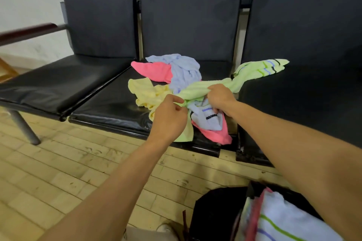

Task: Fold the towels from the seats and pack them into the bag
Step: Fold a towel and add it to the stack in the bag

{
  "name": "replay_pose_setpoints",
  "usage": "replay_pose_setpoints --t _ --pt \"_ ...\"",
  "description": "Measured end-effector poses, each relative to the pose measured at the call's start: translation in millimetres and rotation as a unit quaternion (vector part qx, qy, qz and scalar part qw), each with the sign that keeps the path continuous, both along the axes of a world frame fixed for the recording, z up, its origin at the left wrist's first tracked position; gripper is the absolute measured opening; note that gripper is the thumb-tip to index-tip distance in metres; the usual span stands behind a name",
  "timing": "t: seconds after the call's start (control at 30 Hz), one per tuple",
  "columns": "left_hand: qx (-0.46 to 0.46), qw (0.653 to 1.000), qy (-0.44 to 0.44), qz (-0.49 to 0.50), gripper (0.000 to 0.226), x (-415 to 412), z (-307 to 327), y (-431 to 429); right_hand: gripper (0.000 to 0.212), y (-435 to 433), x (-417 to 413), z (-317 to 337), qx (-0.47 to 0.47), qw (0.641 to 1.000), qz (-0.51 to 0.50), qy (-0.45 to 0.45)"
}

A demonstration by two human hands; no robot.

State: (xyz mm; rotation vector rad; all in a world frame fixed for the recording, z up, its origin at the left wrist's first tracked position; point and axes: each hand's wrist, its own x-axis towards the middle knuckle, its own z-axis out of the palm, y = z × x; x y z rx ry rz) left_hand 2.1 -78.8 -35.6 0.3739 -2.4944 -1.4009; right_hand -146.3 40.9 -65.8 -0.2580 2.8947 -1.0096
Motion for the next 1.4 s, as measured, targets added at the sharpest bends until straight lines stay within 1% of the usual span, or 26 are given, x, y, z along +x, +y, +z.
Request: replay_pose_setpoints --t 0.03,0.1,0.17,0.2,0.27,0.33,0.4,0.43,0.53,0.6,0.67,0.73,0.8,0.87,0.93,1.0,1.07,1.13,1.2,1.3,1.4 --pt "0.001 1.0 0.0 0.002 0.023 0 1 1 0.044 1 3 4 -0.024 1.0 -0.01 0.015" --pt "0.004 1.0 0.004 0.004 0.023 1 2 3 0.042 6 11 17 -0.101 0.994 -0.025 0.038" --pt "0.003 1.0 0.016 0.001 0.024 2 4 8 0.041 16 17 38 -0.204 0.977 -0.055 0.042" --pt "0.002 1.0 0.025 -0.003 0.024 2 6 11 0.039 22 21 50 -0.261 0.962 -0.07 0.043" --pt "0.0 0.999 0.048 -0.01 0.022 2 11 20 0.027 33 31 76 -0.363 0.926 -0.088 0.047" --pt "0.004 0.997 0.075 -0.014 0.022 2 17 31 0.014 45 42 98 -0.467 0.877 -0.106 0.035" --pt "0.015 0.995 0.1 -0.017 0.025 2 24 43 0.01 59 55 118 -0.558 0.824 -0.097 0.024" --pt "0.021 0.993 0.112 -0.02 0.025 2 26 48 0.009 65 59 125 -0.59 0.801 -0.097 0.022" --pt "0.06 0.987 0.145 -0.04 0.022 4 38 78 0.021 97 71 144 -0.656 0.747 -0.11 0.013" --pt "0.087 0.981 0.156 -0.07 0.023 5 45 105 0.025 123 83 151 -0.682 0.723 -0.109 0.004" --pt "0.11 0.975 0.167 -0.101 0.024 8 50 131 0.026 151 96 154 -0.698 0.712 -0.081 -0.009" --pt "0.14 0.968 0.169 -0.121 0.023 13 54 153 0.029 178 111 150 -0.694 0.716 -0.076 -0.012" --pt "0.179 0.963 0.154 -0.131 0.022 19 56 172 0.038 205 127 142 -0.674 0.733 -0.093 -0.012" --pt "0.218 0.959 0.118 -0.138 0.021 22 55 189 0.036 228 143 129 -0.646 0.755 -0.11 -0.018" --pt "0.239 0.958 0.038 -0.154 0.017 23 49 209 0.029 251 160 111 -0.611 0.782 -0.123 -0.029" --pt "0.256 0.949 -0.056 -0.172 0.016 25 41 228 0.028 271 177 91 -0.559 0.819 -0.124 -0.034" --pt "0.285 0.925 -0.139 -0.209 0.031 25 31 242 0.03 289 193 75 -0.504 0.854 -0.123 -0.044" --pt "0.317 0.896 -0.196 -0.242 0.039 25 20 252 0.035 302 206 60 -0.462 0.877 -0.122 -0.054" --pt "0.339 0.873 -0.231 -0.265 0.038 24 8 259 0.038 309 214 52 -0.435 0.89 -0.112 -0.071" --pt "0.367 0.852 -0.246 -0.281 0.033 26 1 270 0.035 318 218 51 -0.395 0.908 -0.11 -0.089" --pt "0.386 0.848 -0.237 -0.275 0.035 22 -1 273 0.026 328 209 41 -0.414 0.885 -0.178 -0.118"
